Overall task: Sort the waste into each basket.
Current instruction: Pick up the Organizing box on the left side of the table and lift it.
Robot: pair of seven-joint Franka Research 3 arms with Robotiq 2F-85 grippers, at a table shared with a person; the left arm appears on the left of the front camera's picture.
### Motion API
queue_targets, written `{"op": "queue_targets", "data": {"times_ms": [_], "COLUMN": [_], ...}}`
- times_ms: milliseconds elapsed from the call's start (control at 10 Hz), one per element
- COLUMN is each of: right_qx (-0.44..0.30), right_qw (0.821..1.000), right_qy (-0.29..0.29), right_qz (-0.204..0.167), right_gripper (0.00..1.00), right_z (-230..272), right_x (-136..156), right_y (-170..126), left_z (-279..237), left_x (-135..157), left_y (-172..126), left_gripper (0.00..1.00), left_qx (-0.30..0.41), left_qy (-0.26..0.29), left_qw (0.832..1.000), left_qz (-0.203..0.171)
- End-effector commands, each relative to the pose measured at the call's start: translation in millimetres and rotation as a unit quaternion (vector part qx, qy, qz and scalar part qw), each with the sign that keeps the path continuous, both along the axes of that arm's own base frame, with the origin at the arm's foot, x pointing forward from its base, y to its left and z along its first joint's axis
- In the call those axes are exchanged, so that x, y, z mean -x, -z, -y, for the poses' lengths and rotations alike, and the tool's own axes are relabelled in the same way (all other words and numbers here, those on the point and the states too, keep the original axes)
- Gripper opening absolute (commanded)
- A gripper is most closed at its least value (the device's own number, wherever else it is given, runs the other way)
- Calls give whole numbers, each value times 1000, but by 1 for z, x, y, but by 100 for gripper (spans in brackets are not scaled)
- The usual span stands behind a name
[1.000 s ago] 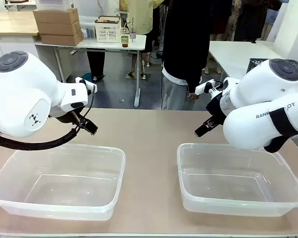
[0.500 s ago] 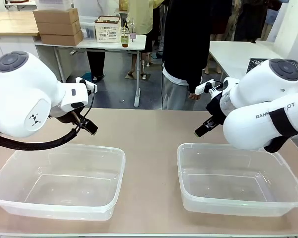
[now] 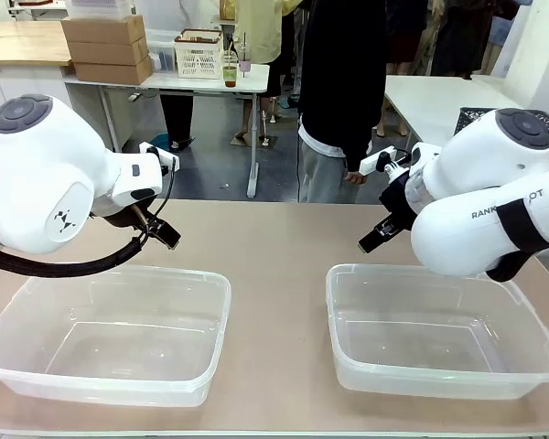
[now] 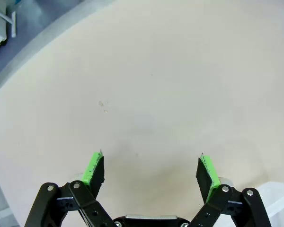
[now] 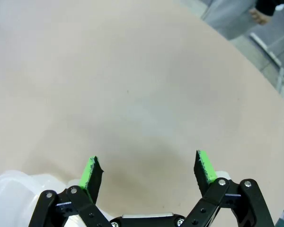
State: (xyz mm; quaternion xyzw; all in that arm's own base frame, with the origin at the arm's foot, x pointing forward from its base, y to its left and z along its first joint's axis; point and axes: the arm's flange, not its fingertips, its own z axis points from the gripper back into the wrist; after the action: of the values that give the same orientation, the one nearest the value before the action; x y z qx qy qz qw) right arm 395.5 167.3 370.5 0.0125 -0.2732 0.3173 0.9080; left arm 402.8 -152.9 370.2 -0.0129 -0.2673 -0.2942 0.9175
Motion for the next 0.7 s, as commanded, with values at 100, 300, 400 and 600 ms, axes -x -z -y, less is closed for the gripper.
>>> {"op": "queue_targets", "data": {"times_ms": [100, 300, 400, 600], "right_qx": [-20, -48, -24, 45], "right_qw": [1000, 995, 993, 985], "right_qy": [4, 83, 111, 142], "right_qz": [19, 14, 29, 89], "right_gripper": [100, 100, 100, 100], "right_z": [5, 30, 36, 37], "right_x": [16, 83, 117, 137], "right_y": [-42, -133, -146, -127], "left_z": [0, 5, 3, 17], "left_x": [0, 75, 106, 29], "left_y": [0, -95, -111, -103], "left_gripper": [100, 100, 100, 100], "left_qx": [0, 34, 49, 42], "left_qy": [0, -37, -28, -24], "left_qw": [1000, 995, 990, 995], "left_qz": [0, 84, 126, 86]}}
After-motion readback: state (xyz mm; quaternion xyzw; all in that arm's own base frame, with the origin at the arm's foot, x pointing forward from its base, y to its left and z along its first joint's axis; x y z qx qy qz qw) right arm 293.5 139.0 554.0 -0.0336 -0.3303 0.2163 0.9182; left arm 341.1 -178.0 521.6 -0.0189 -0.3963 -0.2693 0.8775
